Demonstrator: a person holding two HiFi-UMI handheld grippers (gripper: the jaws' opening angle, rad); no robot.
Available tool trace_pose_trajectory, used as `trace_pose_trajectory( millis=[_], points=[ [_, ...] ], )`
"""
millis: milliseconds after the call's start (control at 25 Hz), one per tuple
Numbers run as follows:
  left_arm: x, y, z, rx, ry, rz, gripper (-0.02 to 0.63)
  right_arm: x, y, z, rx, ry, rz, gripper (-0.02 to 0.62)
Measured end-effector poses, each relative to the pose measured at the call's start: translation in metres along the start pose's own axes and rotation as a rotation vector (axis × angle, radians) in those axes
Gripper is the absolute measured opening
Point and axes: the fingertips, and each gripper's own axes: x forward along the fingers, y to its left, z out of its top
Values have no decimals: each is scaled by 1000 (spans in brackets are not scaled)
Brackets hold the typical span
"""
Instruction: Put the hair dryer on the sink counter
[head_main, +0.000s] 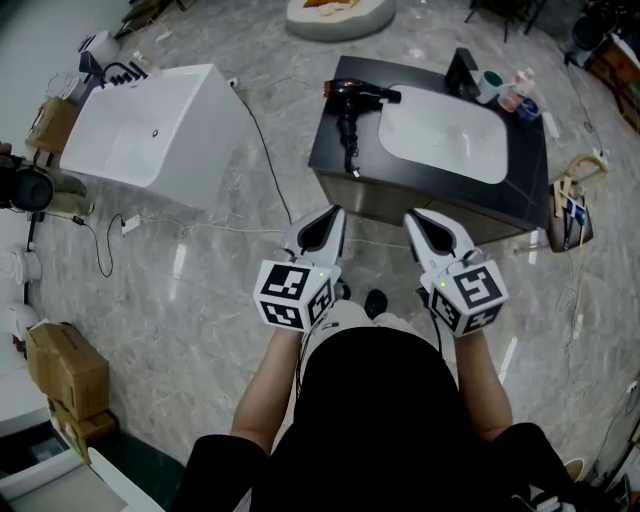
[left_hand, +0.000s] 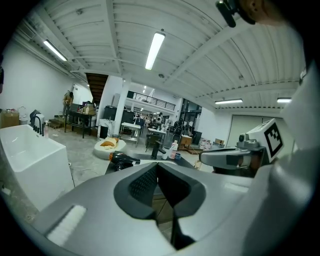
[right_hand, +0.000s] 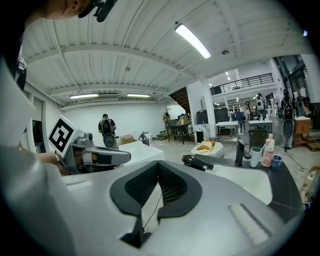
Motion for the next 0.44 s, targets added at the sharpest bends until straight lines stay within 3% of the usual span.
trace_pose_trajectory(
  millis=[440],
  points=[
    [11,-10,5,6,-9,-10,0,-7,-7,1,-20,2,-3,8]
  ],
)
